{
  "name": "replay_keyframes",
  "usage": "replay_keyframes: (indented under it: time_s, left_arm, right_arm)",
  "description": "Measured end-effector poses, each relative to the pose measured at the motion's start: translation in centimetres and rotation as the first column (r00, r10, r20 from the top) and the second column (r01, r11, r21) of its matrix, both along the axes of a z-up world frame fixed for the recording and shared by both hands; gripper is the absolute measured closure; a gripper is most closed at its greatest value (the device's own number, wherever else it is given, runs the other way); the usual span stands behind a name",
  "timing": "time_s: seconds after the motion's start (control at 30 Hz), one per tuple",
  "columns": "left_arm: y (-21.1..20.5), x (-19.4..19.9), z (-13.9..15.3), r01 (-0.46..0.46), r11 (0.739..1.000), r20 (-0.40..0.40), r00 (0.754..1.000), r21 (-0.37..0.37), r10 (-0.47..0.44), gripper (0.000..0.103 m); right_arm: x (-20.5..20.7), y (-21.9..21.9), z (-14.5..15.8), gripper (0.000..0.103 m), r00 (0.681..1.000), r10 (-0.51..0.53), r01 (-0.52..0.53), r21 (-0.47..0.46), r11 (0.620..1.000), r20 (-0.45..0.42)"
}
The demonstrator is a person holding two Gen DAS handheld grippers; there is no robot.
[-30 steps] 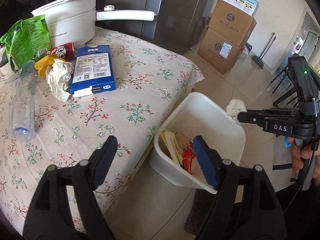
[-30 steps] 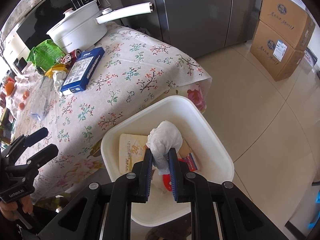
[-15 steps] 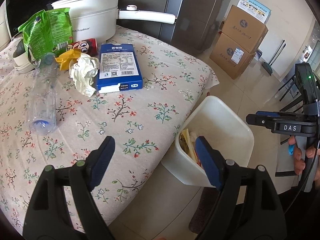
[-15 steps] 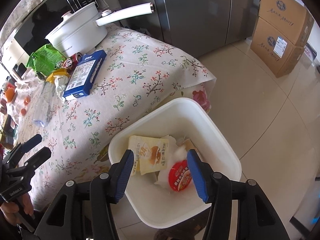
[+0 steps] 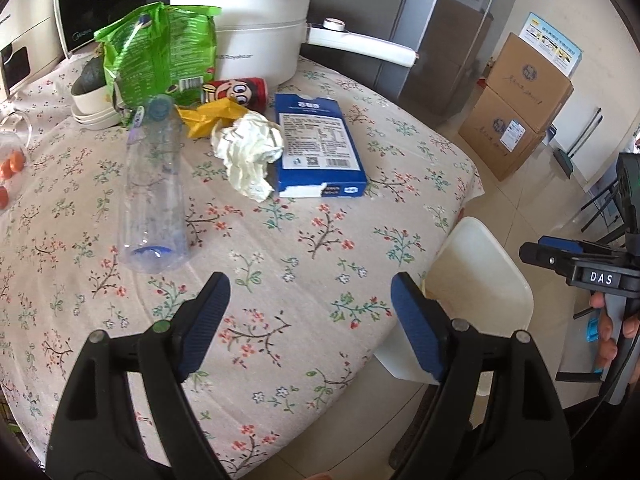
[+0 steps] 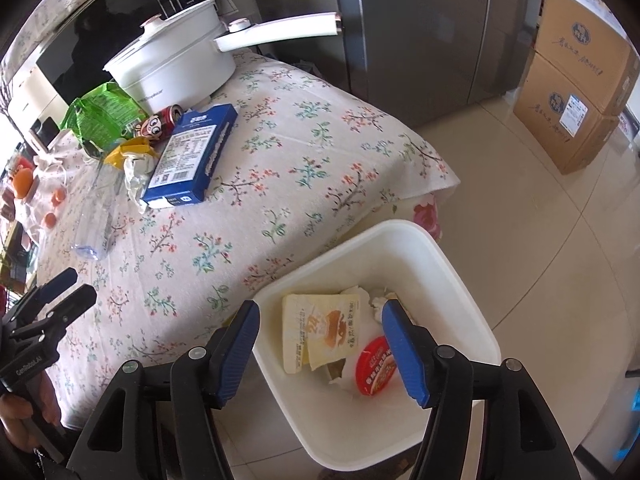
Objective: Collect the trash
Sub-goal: 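Grasp the clear plastic bottle with left tool while right tool reaches the blue biscuit box, then lift the bottle with left tool while right tool grasps and lifts the blue box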
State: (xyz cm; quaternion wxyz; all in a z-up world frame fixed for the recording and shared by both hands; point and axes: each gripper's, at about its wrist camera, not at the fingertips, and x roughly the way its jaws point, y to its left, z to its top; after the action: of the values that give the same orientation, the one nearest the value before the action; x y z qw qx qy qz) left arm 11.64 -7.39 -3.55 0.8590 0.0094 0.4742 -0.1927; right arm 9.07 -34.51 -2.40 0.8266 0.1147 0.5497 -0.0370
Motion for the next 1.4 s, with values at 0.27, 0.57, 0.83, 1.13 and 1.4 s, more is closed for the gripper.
replay_keyframes:
  time_s: [0.27,0.57,0.83,1.13,1.4]
  left_arm:
    - [4.5,5.0,0.0,-0.163,0.986,-0.021,0.986,0.023,0.163,0.020]
    - [8.0,10.6,-3.0,-0.280,0.960,-0.104,0.954,0.028,0.281,0.025]
    - [8.7,11.4,-4.7,-0.283,0.959,-0.161,0.946,0.016,0.282,0.042]
    - [9.8,10.0,-3.5,-0.257,0.966,-0.143,0.957,-0.011,0.253,0.044]
    - [11.4,8.7,-2.4,-0.247,0.969,-0.140,0.960,-0.010,0.243,0.045]
  right_arm:
    - [3.1,3.0,0.7,0.030,0.999,0.032,-0.032,-0.020,0.999,0.014]
    - [7.2,5.1,-0.3,0.023,1.000,0.020,-0.020,-0.034,0.999,0.001]
    - [11.2,7.5,-1.9,0.023,1.000,0.006,-0.005,-0.023,1.000,0.015]
    - [14.4,13.0,-3.6,0.019,0.995,0.088,-0.089,0.018,0.996,0.039]
    - [16.3,15.8,-5.0,0.018,0.995,0.091,-0.090,-0.012,0.996,0.041]
